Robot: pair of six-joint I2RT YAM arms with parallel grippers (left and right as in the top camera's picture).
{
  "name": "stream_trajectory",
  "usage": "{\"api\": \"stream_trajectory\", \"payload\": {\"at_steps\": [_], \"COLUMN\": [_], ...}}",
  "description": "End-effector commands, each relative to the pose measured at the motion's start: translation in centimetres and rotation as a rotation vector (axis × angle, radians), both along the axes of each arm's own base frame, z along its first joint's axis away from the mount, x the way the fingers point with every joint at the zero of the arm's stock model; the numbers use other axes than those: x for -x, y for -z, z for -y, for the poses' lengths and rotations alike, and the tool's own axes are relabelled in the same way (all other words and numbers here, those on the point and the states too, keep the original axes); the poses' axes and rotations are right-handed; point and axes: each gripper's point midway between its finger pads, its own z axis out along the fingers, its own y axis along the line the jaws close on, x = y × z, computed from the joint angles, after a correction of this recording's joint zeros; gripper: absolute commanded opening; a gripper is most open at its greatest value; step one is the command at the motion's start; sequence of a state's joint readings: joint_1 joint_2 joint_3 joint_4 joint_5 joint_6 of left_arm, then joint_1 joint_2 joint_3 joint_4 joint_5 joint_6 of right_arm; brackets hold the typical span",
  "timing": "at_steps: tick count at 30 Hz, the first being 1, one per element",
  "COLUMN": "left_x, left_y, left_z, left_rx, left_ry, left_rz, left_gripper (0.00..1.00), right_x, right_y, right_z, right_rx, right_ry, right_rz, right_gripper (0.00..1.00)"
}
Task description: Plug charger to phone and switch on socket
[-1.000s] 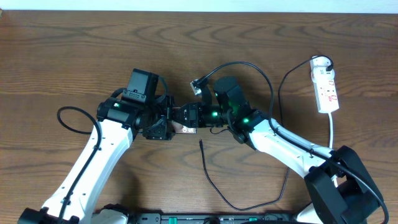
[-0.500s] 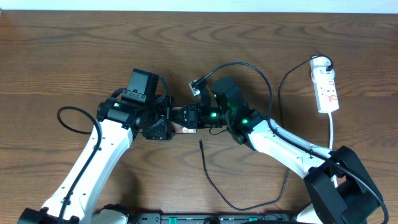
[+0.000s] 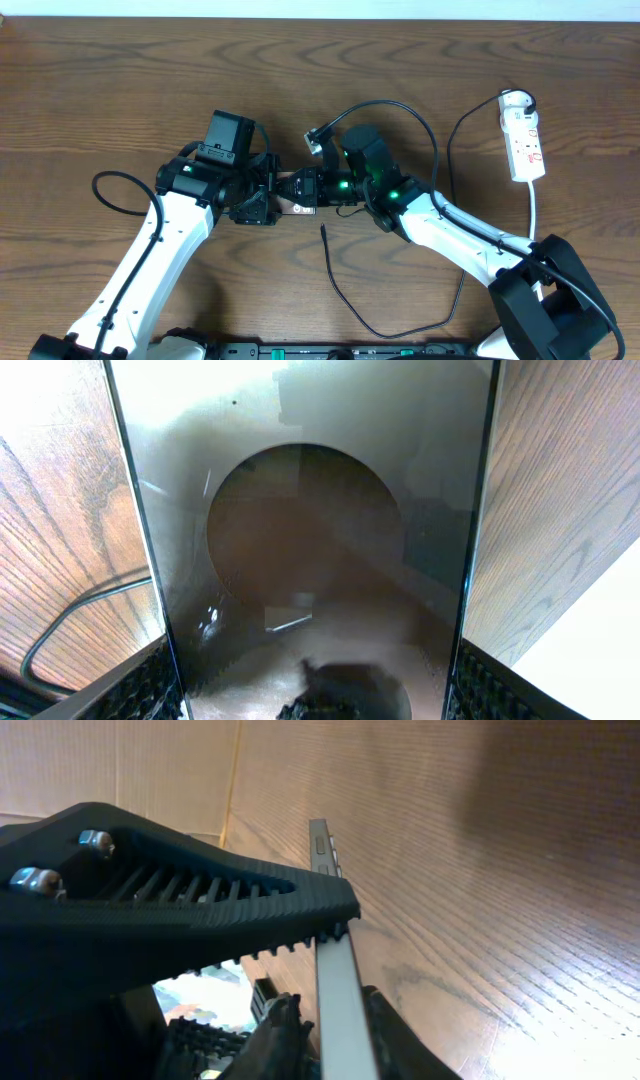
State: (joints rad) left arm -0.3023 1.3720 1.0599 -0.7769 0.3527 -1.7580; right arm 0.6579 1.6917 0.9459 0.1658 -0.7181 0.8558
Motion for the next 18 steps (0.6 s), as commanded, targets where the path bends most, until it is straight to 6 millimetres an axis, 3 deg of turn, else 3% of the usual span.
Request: {"api": "stream_trajectory", "payload": {"at_steps": [1,18], "left_x": [-0.63,-0.63], "left_y": [-1.51,-1.51], "left_z": [0.17,0.16], "left_rx": [0.013,0.013], "left_ry": [-0.011,-0.011], "left_rz": [0.045,0.045], "left_gripper": [0.08,0.07], "right_x": [0.18,0.58], "right_y": [-0.26,-0.29], "right_z": [-0.45,-0.72], "right_rx": [-0.002,-0.004], "right_ry": [-0.009,-0.022], "right_rz": [0.01,0.008], "right_gripper": [0.17,0.08]}}
